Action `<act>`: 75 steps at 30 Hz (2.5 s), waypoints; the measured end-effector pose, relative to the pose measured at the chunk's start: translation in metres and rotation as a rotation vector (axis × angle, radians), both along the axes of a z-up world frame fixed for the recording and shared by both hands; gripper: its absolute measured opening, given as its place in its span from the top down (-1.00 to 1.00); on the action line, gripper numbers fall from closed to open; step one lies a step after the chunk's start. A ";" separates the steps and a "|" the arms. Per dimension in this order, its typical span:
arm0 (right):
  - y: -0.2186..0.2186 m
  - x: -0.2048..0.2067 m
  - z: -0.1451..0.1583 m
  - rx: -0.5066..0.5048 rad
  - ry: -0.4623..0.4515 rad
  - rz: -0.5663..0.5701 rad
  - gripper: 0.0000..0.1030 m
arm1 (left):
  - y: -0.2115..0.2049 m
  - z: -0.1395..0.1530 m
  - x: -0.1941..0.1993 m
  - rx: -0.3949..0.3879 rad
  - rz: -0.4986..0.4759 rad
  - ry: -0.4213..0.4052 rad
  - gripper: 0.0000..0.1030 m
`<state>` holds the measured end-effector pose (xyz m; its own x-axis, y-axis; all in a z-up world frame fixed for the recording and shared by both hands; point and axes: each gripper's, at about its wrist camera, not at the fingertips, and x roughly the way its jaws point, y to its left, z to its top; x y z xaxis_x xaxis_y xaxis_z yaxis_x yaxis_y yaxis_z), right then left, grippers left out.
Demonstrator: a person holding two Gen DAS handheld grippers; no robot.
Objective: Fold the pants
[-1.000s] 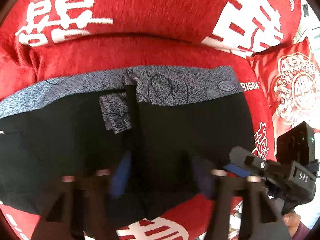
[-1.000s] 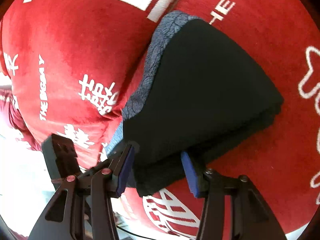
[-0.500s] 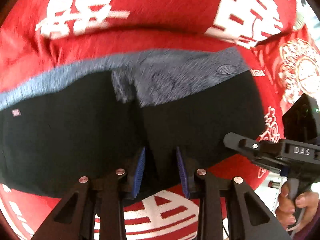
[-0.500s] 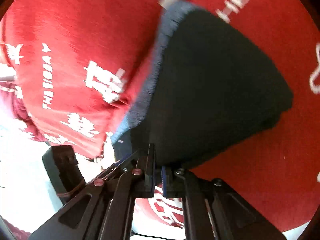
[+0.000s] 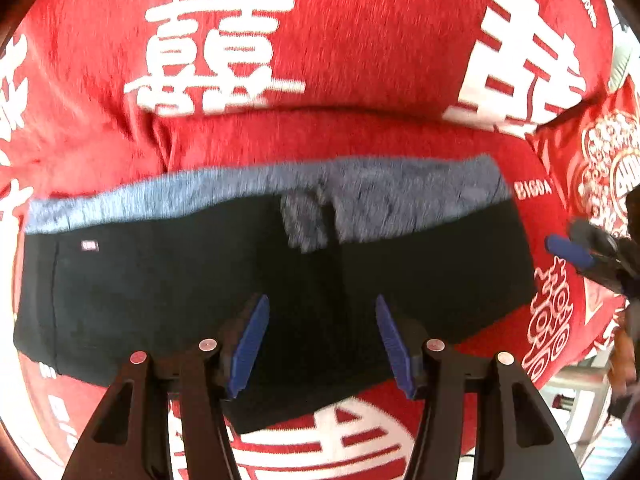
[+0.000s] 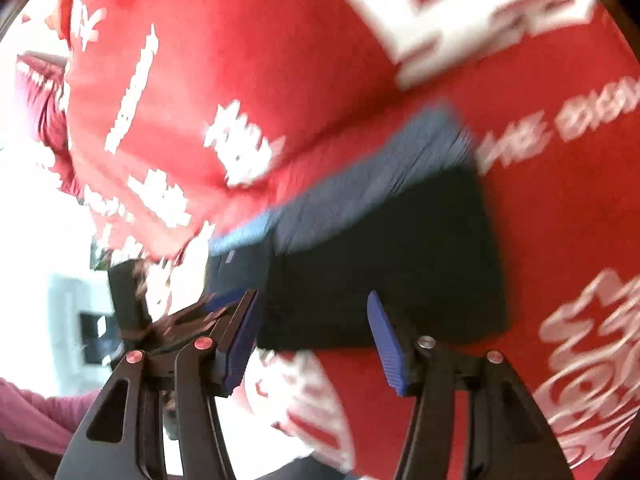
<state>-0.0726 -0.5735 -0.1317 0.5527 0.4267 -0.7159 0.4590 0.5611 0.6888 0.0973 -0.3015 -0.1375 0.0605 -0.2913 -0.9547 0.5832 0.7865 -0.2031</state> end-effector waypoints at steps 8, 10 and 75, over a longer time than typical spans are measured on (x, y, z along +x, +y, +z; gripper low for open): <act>-0.082 0.031 -0.083 0.205 0.064 -0.115 0.06 | -0.075 -0.020 0.013 -0.016 -0.026 0.007 -0.11; -0.079 0.040 -0.097 0.235 0.109 -0.068 0.23 | -0.084 -0.032 0.010 0.016 -0.029 0.008 -0.11; 0.243 0.076 -0.034 -0.297 0.452 0.371 -0.63 | 0.194 -0.040 -0.008 0.203 0.325 0.117 -1.00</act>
<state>0.0035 -0.3306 -0.1660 0.0237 0.2797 -0.9598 0.4062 0.8746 0.2648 0.0893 -0.1076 -0.1773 0.0055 -0.0794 -0.9968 0.2798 0.9572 -0.0746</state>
